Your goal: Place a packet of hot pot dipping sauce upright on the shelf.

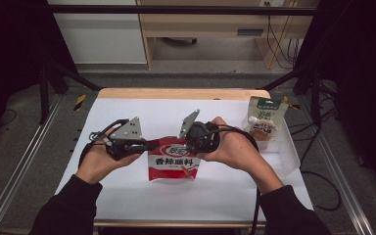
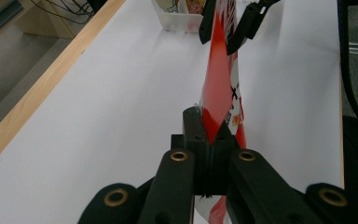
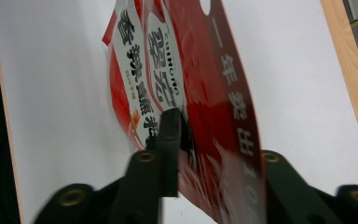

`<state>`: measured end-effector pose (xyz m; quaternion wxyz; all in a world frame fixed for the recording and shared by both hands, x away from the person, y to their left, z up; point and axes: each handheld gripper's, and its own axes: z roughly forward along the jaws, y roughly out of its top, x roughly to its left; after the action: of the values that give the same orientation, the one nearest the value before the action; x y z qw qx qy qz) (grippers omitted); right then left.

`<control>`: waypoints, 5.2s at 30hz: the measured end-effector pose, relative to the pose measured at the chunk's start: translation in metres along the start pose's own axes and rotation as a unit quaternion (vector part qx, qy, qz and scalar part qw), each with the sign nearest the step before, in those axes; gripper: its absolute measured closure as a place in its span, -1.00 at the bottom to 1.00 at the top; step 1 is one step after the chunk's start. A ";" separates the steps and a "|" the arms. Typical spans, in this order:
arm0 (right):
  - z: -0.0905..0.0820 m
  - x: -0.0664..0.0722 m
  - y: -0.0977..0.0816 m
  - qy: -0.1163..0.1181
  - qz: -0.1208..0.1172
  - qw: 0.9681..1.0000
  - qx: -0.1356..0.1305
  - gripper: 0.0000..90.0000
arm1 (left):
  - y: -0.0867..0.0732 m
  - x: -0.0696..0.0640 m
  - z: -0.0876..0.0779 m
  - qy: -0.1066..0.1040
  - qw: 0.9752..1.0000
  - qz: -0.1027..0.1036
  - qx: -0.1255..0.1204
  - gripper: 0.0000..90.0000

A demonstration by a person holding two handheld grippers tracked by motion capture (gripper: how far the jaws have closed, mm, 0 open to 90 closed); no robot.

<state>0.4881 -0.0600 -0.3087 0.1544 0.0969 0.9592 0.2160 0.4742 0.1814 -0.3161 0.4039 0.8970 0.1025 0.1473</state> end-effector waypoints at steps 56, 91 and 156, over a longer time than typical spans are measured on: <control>-0.041 -0.018 -0.005 -0.032 -0.002 0.999 0.025 0.99 | -0.048 -0.011 0.008 0.060 0.992 -0.098 -0.050 -0.45; -0.137 -0.058 -0.051 -0.101 0.111 0.989 0.013 0.99 | -0.146 -0.007 0.025 0.146 0.969 -0.199 -0.032 -0.83; -0.118 -0.057 -0.248 -0.094 0.286 0.953 0.040 0.80 | -0.144 -0.011 0.032 0.133 0.973 -0.188 -0.020 -0.83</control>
<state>0.4723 -0.3399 -0.3031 0.1716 0.3936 0.8801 0.2027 0.4659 0.2497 -0.4465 0.4252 0.8258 0.3191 0.1884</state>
